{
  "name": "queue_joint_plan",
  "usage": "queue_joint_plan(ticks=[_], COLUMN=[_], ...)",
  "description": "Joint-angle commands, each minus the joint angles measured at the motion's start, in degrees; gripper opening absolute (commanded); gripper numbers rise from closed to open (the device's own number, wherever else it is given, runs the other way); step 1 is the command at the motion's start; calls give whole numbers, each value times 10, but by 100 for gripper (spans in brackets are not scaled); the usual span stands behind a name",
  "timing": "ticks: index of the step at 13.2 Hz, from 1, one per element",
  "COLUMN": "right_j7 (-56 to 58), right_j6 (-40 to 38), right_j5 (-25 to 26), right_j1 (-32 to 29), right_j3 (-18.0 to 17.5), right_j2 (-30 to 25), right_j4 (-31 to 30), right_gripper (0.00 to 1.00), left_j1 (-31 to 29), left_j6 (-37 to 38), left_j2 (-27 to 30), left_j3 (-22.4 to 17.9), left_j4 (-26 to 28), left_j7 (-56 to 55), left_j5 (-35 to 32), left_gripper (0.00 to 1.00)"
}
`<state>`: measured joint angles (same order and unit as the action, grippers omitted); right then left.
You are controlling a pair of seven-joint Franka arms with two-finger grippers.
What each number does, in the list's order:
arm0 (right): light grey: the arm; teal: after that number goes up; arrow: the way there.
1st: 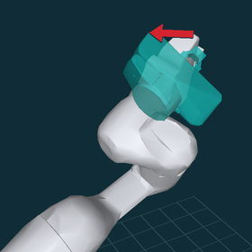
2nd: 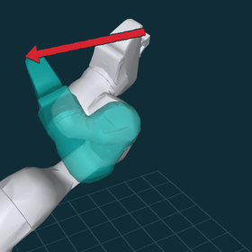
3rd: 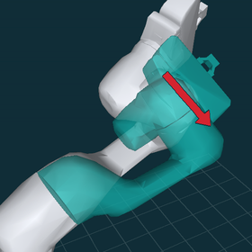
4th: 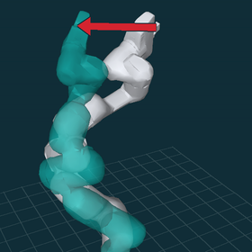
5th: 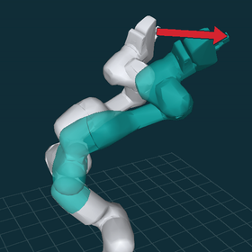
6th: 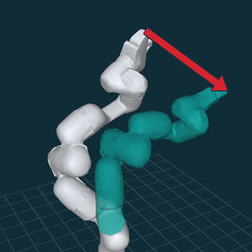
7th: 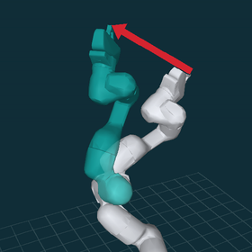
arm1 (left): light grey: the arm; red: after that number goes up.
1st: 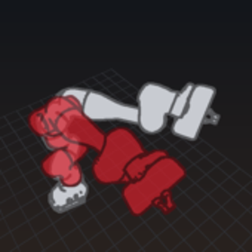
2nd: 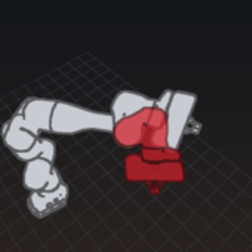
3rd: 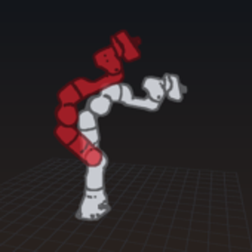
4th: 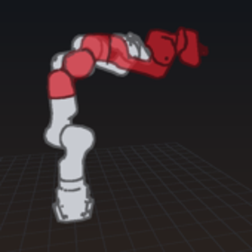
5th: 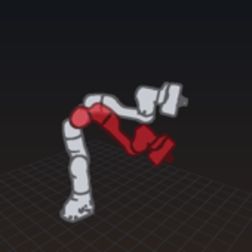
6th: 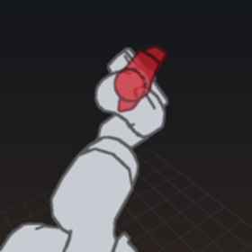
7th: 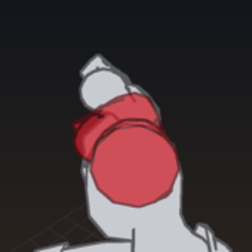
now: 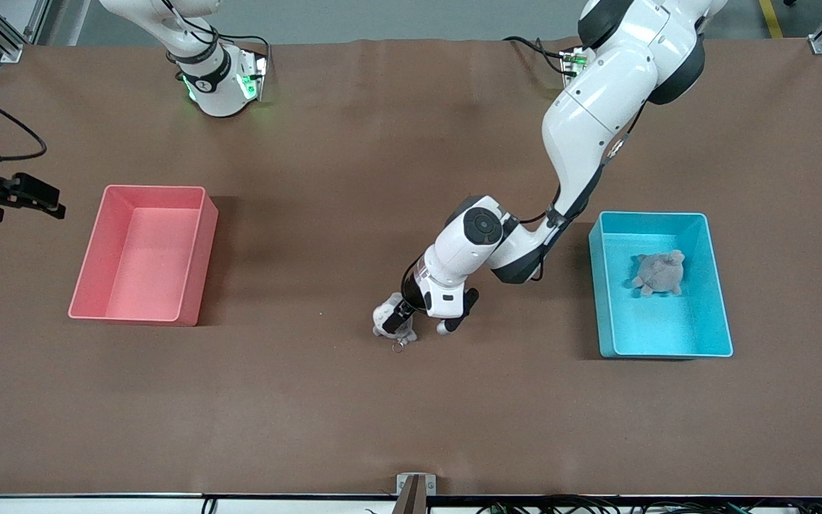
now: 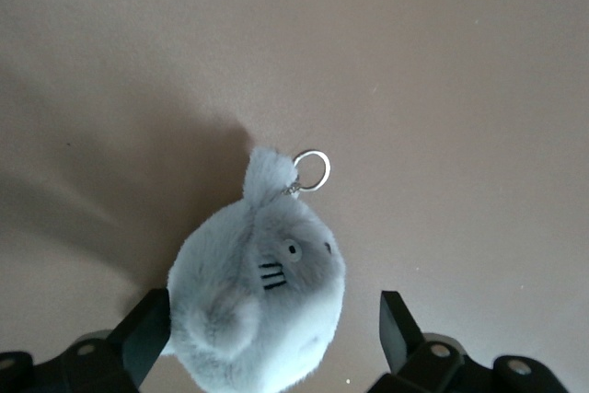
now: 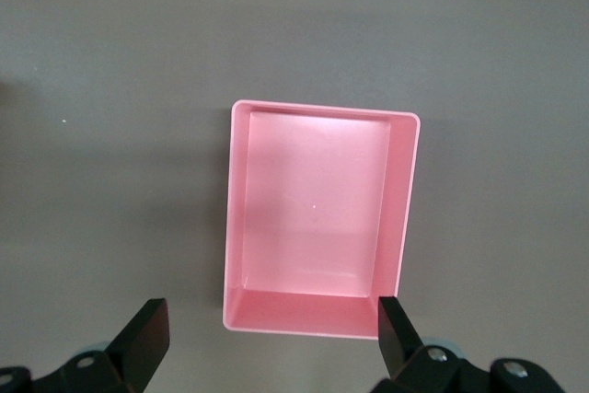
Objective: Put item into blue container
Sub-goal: 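Lower the left gripper and grasp the keychain plush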
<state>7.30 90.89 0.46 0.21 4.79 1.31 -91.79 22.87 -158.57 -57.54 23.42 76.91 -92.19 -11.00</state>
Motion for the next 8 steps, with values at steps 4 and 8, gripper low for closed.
queue_joint_plan(ticks=[4,8], right_j7=[6,37], right_j6=[-4,2], right_j5=[2,2], right_j1=[-3,-6], right_j3=[-15,-10], right_j2=[-44,-42], right_j4=[-28,-28], right_gripper=[100,100], left_j1=[30,31], left_j6=[-35,-37], left_j2=[-28,-22], left_j3=[-31,-33], left_j4=[-26,-24], left_j7=[-4,2], left_j5=[5,3], left_gripper=[66,12])
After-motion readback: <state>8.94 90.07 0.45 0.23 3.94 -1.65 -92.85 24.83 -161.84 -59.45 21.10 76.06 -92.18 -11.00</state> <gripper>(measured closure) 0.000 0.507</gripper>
